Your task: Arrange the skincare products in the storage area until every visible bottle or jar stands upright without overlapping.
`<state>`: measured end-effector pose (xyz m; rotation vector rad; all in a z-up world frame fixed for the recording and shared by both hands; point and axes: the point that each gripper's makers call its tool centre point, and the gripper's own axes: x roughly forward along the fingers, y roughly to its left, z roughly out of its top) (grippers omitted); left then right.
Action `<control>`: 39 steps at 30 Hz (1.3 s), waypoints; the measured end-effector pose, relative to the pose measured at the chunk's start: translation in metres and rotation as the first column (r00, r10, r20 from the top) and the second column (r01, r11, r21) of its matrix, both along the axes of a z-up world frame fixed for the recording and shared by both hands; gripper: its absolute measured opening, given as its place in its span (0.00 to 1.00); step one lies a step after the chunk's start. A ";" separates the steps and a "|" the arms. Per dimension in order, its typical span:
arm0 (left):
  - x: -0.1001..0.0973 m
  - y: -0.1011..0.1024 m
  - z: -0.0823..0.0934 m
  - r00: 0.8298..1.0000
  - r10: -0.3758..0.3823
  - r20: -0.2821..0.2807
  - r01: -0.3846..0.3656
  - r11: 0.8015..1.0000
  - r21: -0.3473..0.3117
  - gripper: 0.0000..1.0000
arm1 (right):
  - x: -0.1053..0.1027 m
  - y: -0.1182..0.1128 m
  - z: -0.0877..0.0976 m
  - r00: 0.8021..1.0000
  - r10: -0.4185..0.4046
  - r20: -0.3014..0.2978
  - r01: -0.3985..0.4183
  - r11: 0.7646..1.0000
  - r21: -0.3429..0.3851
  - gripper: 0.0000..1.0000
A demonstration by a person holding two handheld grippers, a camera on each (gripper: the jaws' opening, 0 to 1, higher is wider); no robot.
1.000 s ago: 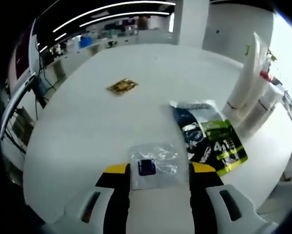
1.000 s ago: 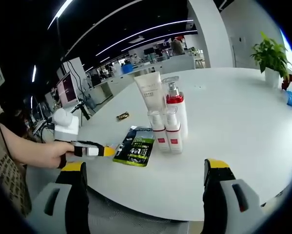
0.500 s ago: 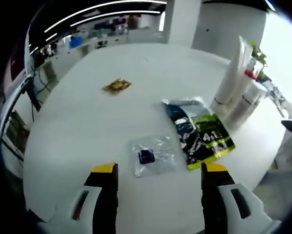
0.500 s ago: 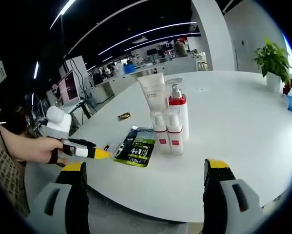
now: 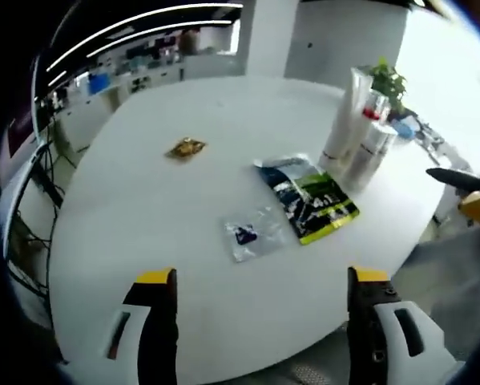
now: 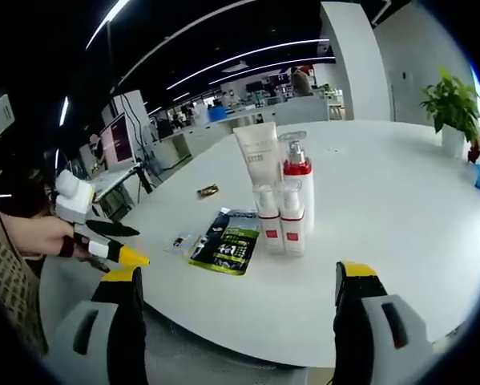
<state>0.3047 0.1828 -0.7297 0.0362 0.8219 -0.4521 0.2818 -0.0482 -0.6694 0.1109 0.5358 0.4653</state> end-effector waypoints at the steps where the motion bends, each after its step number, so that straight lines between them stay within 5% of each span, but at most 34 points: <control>1: -0.002 -0.002 0.002 1.000 -0.007 -0.001 0.007 1.000 -0.014 0.87 | 0.000 0.000 0.000 1.000 0.001 0.000 -0.001 1.000 -0.003 1.00; 9: -0.012 -0.003 0.017 0.996 -0.086 0.039 0.087 0.996 -0.012 0.94 | -0.002 0.003 -0.001 1.000 0.022 0.000 -0.022 1.000 -0.021 1.00; 21: -0.018 0.031 0.028 0.998 0.000 0.058 0.000 1.000 -0.009 0.97 | -0.002 0.003 -0.001 1.000 0.026 0.003 -0.026 0.999 -0.024 1.00; 39: -0.013 0.035 0.033 0.997 0.027 0.073 -0.025 0.999 -0.030 0.97 | -0.003 0.003 -0.002 1.000 0.031 0.002 -0.031 0.999 -0.024 1.00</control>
